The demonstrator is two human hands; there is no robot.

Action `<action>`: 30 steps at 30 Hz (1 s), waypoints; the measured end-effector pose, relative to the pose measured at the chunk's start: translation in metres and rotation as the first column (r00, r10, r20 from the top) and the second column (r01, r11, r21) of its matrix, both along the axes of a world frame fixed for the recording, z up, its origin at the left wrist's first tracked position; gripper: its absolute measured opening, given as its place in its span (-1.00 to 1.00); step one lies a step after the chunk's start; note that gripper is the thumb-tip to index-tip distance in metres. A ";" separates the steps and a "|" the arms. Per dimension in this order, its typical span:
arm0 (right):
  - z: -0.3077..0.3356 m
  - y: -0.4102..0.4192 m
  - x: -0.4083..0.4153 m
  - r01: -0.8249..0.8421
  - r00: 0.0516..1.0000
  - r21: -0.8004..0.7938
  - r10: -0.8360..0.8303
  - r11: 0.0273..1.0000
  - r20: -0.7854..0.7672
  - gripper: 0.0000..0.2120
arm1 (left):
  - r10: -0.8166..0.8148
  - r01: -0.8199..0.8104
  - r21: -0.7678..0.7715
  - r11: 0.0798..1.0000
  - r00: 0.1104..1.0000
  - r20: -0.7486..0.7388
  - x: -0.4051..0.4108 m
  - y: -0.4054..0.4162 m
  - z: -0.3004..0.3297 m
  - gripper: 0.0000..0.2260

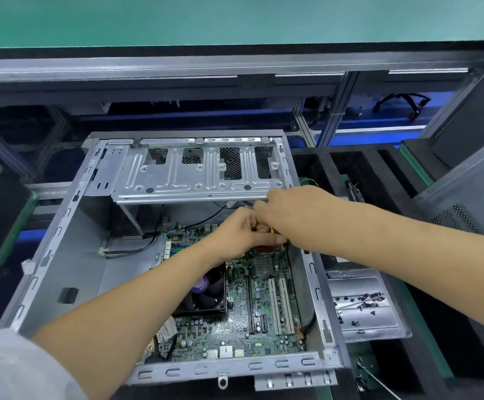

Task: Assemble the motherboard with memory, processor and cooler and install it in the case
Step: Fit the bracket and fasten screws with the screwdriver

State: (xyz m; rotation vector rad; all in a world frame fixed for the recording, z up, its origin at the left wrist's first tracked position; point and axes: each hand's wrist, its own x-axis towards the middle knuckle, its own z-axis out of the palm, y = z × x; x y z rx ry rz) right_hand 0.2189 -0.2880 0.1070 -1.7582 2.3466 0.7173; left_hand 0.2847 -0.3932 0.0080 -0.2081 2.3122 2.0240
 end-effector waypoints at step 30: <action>0.000 -0.008 0.060 0.397 0.840 -0.136 -0.300 0.908 0.452 -0.82 | 0.331 -0.304 -0.249 0.920 0.941 0.074 0.089 -0.049 0.061 -0.78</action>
